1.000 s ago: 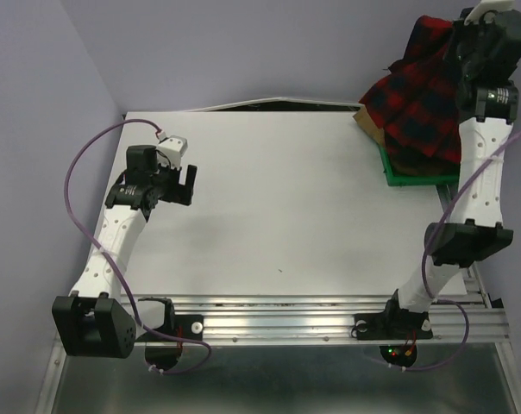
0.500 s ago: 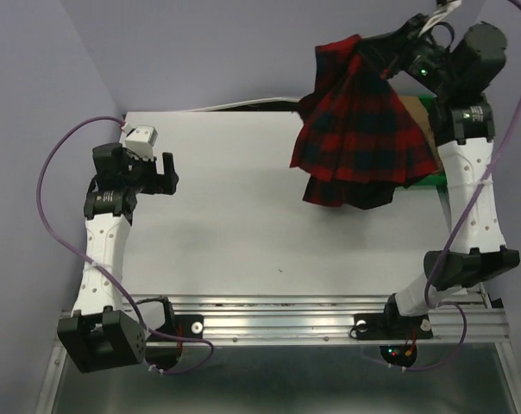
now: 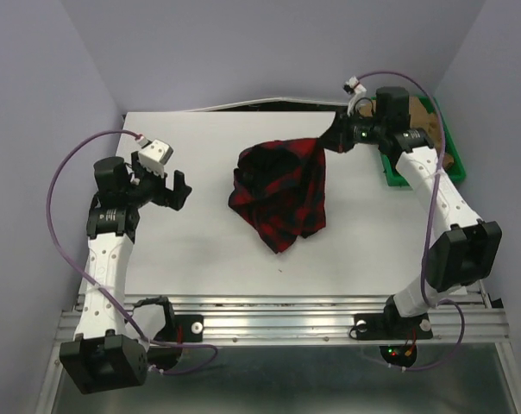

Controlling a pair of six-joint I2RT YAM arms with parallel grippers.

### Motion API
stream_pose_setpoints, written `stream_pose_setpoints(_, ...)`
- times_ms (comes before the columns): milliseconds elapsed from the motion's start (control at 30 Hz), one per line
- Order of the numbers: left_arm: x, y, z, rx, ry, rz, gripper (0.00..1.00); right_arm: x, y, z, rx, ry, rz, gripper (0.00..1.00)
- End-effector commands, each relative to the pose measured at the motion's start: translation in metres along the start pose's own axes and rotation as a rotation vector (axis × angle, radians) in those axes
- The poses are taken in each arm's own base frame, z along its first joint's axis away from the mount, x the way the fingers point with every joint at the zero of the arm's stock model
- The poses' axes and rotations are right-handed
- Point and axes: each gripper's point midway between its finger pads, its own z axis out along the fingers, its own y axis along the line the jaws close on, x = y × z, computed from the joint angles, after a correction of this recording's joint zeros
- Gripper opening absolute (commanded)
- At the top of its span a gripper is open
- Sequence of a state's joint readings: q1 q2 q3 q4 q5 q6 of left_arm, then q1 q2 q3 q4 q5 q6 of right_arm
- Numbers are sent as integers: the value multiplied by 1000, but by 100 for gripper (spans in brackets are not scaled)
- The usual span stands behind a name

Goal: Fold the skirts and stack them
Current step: Move the skirt to the center of the board

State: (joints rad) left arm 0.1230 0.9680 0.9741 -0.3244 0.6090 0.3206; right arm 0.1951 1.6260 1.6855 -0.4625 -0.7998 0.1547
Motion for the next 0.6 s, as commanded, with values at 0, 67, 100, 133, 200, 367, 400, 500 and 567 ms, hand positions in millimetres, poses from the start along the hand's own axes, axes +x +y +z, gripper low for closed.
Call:
stream_pose_setpoints(0,17,-16,12,107,9,137,97,89,-41,-23,128,195,-188,1)
stream_pose_setpoints(67,33,-22,24,137,55,165,94,141,-62,-26,172,303,-170,1)
stream_pose_setpoints(100,38,-21,29,127,75,195,93,156,-70,-26,182,337,-178,1)
stream_pose_setpoints(133,40,-21,34,125,82,215,93,169,-75,-27,192,371,-164,2)
stream_pose_setpoints(200,47,-37,49,175,113,273,92,191,-81,-26,189,425,-129,3)
stream_pose_setpoints(367,27,-47,82,226,80,321,89,209,-93,-25,224,475,-84,1)
stream_pose_setpoints(400,22,-48,88,233,77,312,89,212,-95,-26,234,483,-72,1)
stream_pose_setpoints(500,17,-62,112,286,100,271,84,218,-104,-29,275,497,-40,1)
stream_pose_setpoints(567,20,-78,130,311,134,266,83,219,-106,-28,288,499,-26,1)
